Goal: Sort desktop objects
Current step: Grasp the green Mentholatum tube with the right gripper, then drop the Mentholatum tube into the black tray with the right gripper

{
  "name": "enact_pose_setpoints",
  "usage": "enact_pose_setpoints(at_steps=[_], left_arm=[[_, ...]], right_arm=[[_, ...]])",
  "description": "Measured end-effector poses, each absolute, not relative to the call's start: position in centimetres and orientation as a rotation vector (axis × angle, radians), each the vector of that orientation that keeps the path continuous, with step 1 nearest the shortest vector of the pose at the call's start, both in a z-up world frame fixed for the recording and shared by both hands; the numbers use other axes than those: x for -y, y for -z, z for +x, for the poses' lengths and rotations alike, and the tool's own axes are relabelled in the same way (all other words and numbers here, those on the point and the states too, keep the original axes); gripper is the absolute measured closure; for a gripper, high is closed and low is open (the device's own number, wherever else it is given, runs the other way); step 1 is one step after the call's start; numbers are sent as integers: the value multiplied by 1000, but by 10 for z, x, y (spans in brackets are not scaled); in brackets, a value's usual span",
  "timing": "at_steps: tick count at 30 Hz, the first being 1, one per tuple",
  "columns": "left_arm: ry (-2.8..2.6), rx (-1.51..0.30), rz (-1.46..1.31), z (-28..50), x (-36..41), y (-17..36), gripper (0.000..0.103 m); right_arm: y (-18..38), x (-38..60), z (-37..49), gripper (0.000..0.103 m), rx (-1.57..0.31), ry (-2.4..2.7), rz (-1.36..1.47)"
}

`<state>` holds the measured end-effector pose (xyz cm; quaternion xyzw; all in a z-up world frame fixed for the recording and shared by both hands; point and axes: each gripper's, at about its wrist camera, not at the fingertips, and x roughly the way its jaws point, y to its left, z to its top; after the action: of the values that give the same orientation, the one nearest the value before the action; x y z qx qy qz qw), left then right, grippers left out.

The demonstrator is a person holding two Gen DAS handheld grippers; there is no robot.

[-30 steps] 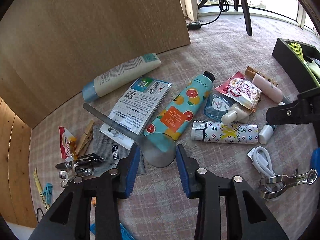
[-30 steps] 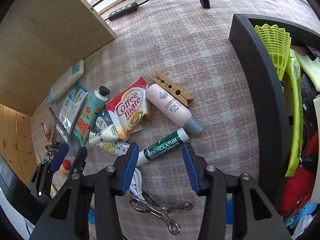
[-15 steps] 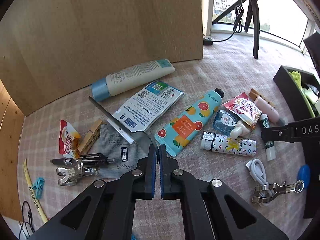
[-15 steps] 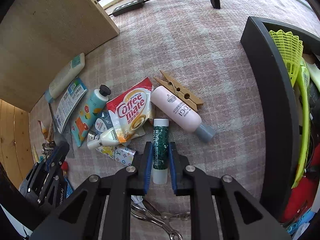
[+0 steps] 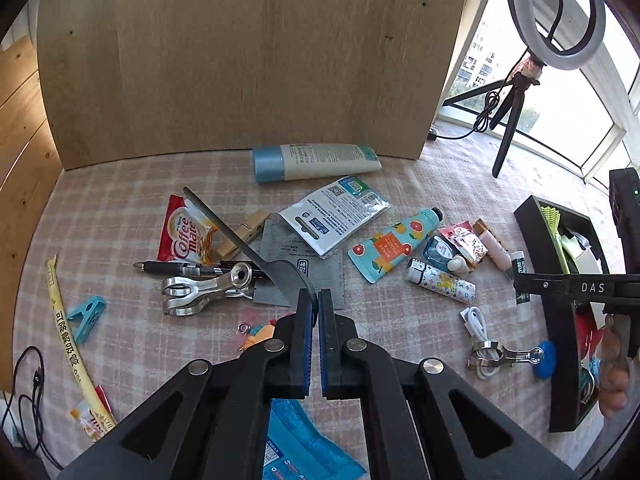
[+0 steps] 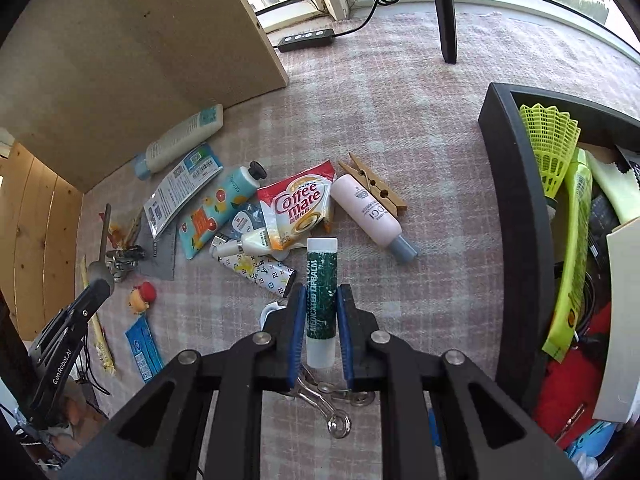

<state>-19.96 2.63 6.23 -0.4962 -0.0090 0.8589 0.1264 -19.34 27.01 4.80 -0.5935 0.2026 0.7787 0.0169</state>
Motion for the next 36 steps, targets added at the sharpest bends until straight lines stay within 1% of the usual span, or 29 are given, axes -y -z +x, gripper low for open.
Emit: enact_pose_setpoints(at_steps=[4, 9, 14, 21, 29, 36], left_arm=[[-2488, 39, -1423, -187, -27, -79, 101], [-2458, -3, -1348, -176, -56, -100, 101], [-2388, -47, -1258, -166, -103, -125, 101], [-2243, -130, -1124, -140, -190, -155, 101], [-2044, -268, -1001, -84, -283, -163, 101], [-1925, -318, -1006, -53, -316, -142, 101]], right_arm=[[-68, -273, -186, 87, -597, -2463, -1819], [-87, -290, -176, 87, -611, -2487, -1761], [-112, -330, -154, 87, -644, -2483, -1684], [-136, -406, -114, 87, -649, -2397, -1570], [-137, -477, -69, 87, -633, -2274, -1523], [-127, -505, -45, 87, -662, -2207, -1513]])
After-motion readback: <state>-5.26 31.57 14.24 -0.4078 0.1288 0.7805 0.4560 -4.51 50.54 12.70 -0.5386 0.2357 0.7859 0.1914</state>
